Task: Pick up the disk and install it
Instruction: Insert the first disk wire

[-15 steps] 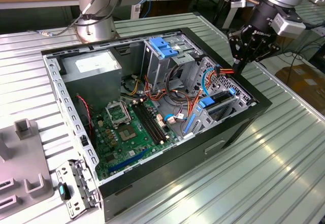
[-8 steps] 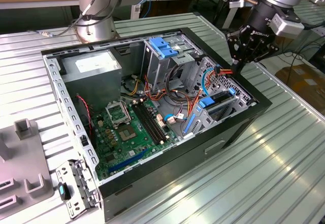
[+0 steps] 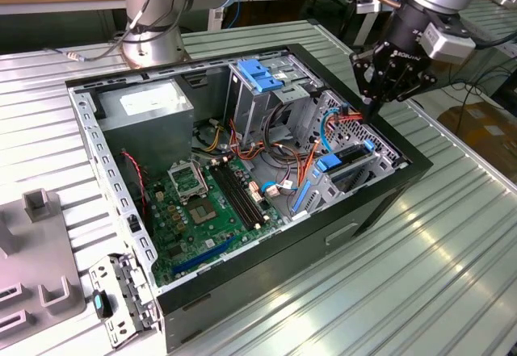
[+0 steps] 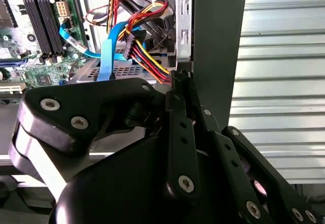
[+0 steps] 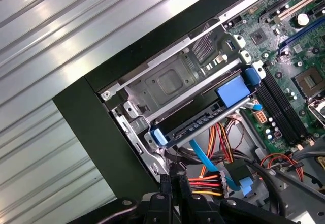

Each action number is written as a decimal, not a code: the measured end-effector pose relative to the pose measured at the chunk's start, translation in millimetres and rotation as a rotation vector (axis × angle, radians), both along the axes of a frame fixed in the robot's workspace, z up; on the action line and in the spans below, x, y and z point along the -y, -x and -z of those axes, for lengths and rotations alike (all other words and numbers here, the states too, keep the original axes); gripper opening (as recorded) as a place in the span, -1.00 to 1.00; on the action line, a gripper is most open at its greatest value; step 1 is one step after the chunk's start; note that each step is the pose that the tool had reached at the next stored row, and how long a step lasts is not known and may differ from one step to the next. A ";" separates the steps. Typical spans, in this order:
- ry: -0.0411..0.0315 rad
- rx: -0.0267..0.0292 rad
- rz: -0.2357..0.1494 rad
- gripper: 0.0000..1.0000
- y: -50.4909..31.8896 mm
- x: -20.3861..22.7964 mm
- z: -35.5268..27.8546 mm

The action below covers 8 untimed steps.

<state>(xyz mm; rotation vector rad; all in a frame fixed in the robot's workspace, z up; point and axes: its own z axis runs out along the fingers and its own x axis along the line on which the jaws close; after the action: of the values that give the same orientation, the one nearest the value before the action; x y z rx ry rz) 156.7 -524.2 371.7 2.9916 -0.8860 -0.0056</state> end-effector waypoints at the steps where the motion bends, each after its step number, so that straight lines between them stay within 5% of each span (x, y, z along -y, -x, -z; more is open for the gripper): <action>1: 0.0001 0.0001 0.006 -0.65 1.0 0.0 0.0; 4: 0.0001 0.0000 0.053 -0.65 1.1 0.0 0.0; 8: 0.0000 0.0000 0.053 -0.65 1.1 0.3 0.0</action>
<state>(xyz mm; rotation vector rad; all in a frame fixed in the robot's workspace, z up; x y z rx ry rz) 155.6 -524.5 371.7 2.9669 -0.9656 -0.0065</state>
